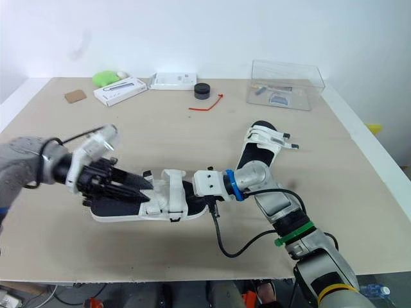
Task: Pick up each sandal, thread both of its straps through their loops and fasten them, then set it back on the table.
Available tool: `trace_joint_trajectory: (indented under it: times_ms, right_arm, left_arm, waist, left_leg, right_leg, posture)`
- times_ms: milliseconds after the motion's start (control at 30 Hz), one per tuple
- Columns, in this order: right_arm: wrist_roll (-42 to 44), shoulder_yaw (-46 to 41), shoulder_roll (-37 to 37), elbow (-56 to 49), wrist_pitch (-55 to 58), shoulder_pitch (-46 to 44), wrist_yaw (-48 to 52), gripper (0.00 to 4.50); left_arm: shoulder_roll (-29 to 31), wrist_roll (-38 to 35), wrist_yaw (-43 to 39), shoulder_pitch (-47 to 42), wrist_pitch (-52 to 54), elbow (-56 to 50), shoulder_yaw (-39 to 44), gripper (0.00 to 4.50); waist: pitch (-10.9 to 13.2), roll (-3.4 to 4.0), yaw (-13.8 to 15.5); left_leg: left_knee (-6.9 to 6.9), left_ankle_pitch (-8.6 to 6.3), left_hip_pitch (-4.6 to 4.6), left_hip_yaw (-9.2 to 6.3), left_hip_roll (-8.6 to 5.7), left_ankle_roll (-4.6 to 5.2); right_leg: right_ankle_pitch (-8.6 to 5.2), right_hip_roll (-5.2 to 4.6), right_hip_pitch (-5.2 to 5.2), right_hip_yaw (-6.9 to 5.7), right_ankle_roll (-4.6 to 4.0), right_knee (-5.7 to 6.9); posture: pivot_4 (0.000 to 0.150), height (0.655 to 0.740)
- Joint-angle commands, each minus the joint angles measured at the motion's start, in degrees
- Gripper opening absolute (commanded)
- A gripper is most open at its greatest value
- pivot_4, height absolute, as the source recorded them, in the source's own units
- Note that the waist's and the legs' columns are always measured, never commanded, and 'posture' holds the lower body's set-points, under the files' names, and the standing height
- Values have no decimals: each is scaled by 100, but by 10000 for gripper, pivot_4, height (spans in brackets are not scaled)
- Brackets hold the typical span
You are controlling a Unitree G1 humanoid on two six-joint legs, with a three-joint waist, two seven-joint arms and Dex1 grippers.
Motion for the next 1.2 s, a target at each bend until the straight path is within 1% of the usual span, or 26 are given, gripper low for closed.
trace_joint_trajectory:
  times_ms: [33, 67, 100, 200, 267, 333, 433, 533, 667, 833, 967, 1200]
  right_arm:
    - [-311, 111, -137, 281, 68, 56, 19, 0]
    - [-311, 118, -134, 288, 62, 51, 21, 0]
    - [-306, 124, -128, 287, 62, 47, 22, 0]
    - [-297, 137, -101, 289, 67, 39, 24, 0]
    - [-295, 147, -86, 296, 66, 35, 28, 0]
    - [-289, 151, -76, 304, 67, 25, 32, 0]
    - [-288, 151, -65, 343, 57, -2, 38, 0]
    - [-284, 146, -53, 351, 66, -16, 45, 0]
    - [-275, 150, -42, 282, 116, 23, 42, 0]
    - [-273, 151, -47, 257, 145, 44, 42, 0]
    - [-269, 142, -60, 238, 163, 52, 44, 0]
    - [-273, 138, -71, 272, 153, 25, 69, 0]
  left_arm:
    - [421, -1383, -102, 896, 924, -655, 758, 19479]
    - [475, -1533, -21, 1233, 984, -850, 842, 19479]
    - [409, -1534, 194, 1702, 884, -1151, 887, 19479]
    - [-85, -1209, 927, 2489, 363, -1655, 856, 19479]
    - [-393, -843, 1319, 2719, -29, -1765, 731, 19479]
    - [-714, -593, 1763, 2792, -262, -1731, 617, 19479]
    - [-874, 31, 1979, 2929, -832, -1767, 271, 19479]
    - [-1211, 427, 2330, 3081, -1282, -1799, -21, 19479]
    - [-1383, 975, 2505, 3219, -1860, -1729, -310, 19479]
    - [-1447, 1564, 2558, 3310, -2511, -1566, -491, 19479]
    - [-1553, 1835, 2649, 3411, -2874, -1489, -518, 19479]
    - [-1890, 2021, 2862, 3381, -3254, -1376, -416, 19479]
  waist:
    - [0, 3, -23]
    - [-2, 9, -37]
    - [0, 6, -36]
    - [-2, -4, -16]
    - [-2, -11, 9]
    - [-1, -9, 22]
    - [0, -8, 25]
    - [-2, -2, 25]
    - [-2, -3, 24]
    - [-2, -2, 24]
    - [-2, -2, 24]
    - [-2, -2, 26]
  left_leg:
    - [-1, -1, 0, 0, 0, 2]
    - [-2, -4, 1, 2, 0, 7]
    - [-3, -9, 5, 2, -1, 9]
    - [-1, -7, 7, -10, 3, 0]
    - [0, -2, 9, -13, 2, -9]
    - [4, 7, 11, -16, 5, -20]
    - [4, 22, 19, -16, 5, -21]
    - [-3, 22, 18, -11, 5, -21]
    - [-4, 19, 12, -7, 7, -18]
    - [-3, 20, 15, -8, 11, -18]
    - [-4, 19, 14, -6, 13, -18]
    - [-3, 20, 14, -6, 14, -17]
  right_leg:
    - [-2, -2, 0, 0, 4, 0]
    - [-2, -3, 0, 1, 9, 0]
    - [-6, -14, 2, 5, 17, 3]
    - [-15, -26, 9, -3, -5, 0]
    - [-7, -34, 12, -4, -10, 0]
    - [3, -31, 14, -8, -16, 0]
    - [14, -22, 18, -8, -22, 1]
    - [13, -10, 15, -5, -24, 1]
    - [13, -19, 11, 0, -24, -2]
    - [17, -19, 12, -4, -27, -2]
    - [16, -18, 11, -3, -27, -2]
    - [17, -18, 12, -5, -25, -2]
  posture:
    - [1500, 7400]
    - [1500, 7400]
    - [1500, 7400]
    - [1500, 7400]
    - [1500, 7400]
    - [1500, 7400]
    - [1500, 7400]
    - [1500, 7400]
    - [1500, 7400]
    - [1500, 7400]
    - [1500, 7400]
    - [1500, 7400]
